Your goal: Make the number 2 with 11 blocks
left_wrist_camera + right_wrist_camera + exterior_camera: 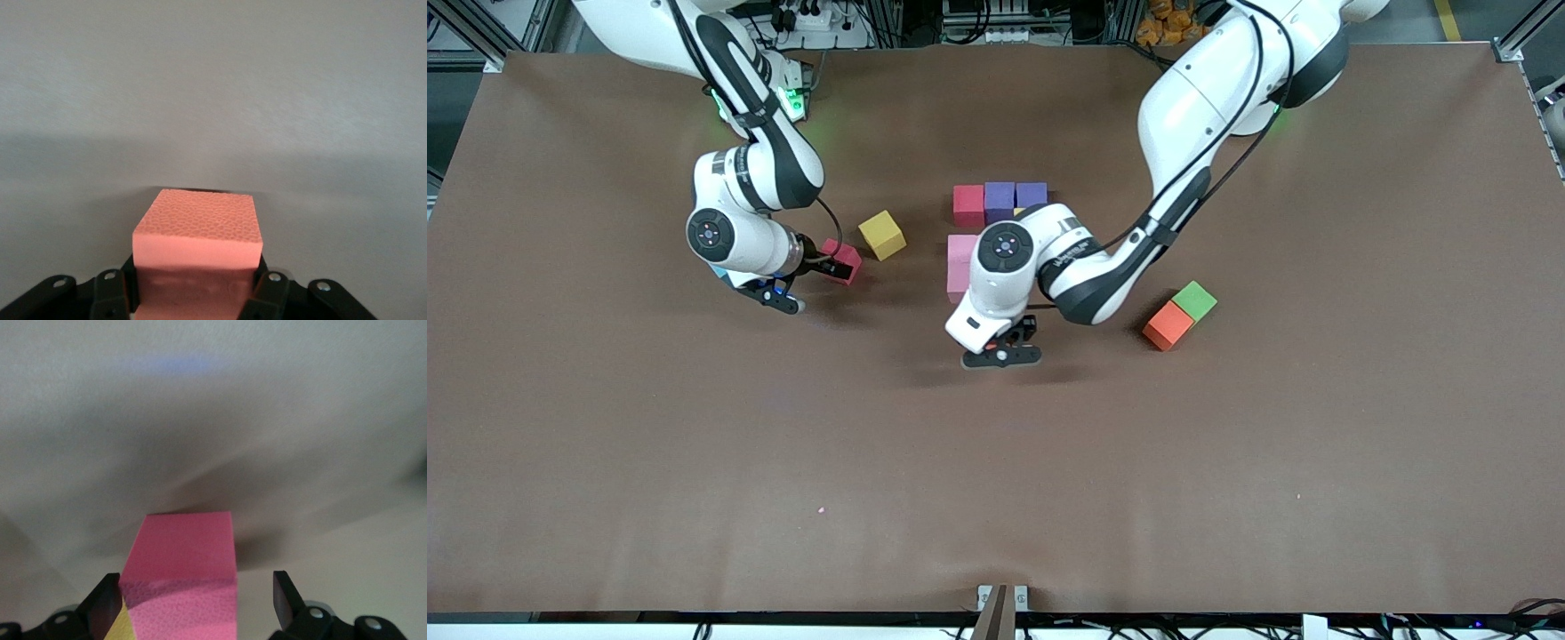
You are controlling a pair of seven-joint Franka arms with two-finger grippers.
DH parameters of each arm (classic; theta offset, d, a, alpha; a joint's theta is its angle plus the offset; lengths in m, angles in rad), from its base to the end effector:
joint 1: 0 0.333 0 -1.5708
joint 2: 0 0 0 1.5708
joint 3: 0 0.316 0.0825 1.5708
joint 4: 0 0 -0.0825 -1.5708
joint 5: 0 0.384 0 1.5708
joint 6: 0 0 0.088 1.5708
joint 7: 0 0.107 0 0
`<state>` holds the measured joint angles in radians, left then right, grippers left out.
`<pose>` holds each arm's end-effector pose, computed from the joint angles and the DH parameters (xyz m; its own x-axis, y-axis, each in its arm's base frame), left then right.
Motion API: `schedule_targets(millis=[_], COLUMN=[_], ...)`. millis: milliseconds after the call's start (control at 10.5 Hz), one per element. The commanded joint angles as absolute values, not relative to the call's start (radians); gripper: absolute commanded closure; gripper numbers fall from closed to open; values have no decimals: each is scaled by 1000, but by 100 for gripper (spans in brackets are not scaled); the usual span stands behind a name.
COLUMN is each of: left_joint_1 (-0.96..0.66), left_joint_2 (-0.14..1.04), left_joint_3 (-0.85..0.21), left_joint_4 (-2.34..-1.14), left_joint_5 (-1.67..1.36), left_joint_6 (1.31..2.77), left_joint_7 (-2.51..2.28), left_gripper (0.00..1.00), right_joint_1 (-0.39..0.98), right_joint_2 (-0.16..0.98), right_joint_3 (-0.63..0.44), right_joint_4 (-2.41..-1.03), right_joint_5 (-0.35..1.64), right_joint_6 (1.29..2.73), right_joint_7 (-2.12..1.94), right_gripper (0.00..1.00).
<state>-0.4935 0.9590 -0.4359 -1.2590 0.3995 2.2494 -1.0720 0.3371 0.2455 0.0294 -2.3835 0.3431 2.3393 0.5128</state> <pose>0.5333 -0.5440 0.2179 0.9942 0.0987 0.0420 0.0934 -0.9892 0.1132 0.4382 0.1745 0.1981 0.8540 -0.3833 -0.3519 -0.4091 -0.9125 0.0010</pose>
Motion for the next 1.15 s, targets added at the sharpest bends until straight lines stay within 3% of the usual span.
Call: schedule_targets(millis=[0, 286, 382, 477, 573, 668, 1050], left_joint_1=[-537, -561, -563, -564, -563, -563, -563], left_joint_2=[1006, 1003, 1002, 1000, 997, 996, 996], left_joint_3=[-420, -420, -420, -420, -420, -420, -426], left_joint_4=[-1186, -1181, -1181, -1183, -1186, -1187, -1187], left_joint_5=[370, 341, 338, 337, 325, 321, 280], left_joint_6=[2249, 2247, 2247, 2240, 2232, 2214, 2174], left_joint_7=[-1083, -1092, -1095, -1095, -1095, -1094, -1054], left_gripper=[84, 84, 84, 84, 84, 84, 86], right_joint_1=[350, 367, 367, 365, 365, 359, 354], right_joint_2=[248, 265, 265, 264, 261, 255, 227], right_joint_3=[35, 35, 35, 35, 35, 37, 35], right_joint_4=[-2402, -2402, -2402, -2402, -2401, -2399, -2381], right_joint_5=[380, 380, 380, 380, 380, 380, 383], right_joint_6=[2358, 2358, 2359, 2359, 2359, 2355, 2347], right_joint_7=[520, 518, 515, 514, 514, 514, 522], right_gripper=[0, 0, 7, 41, 69, 81, 83])
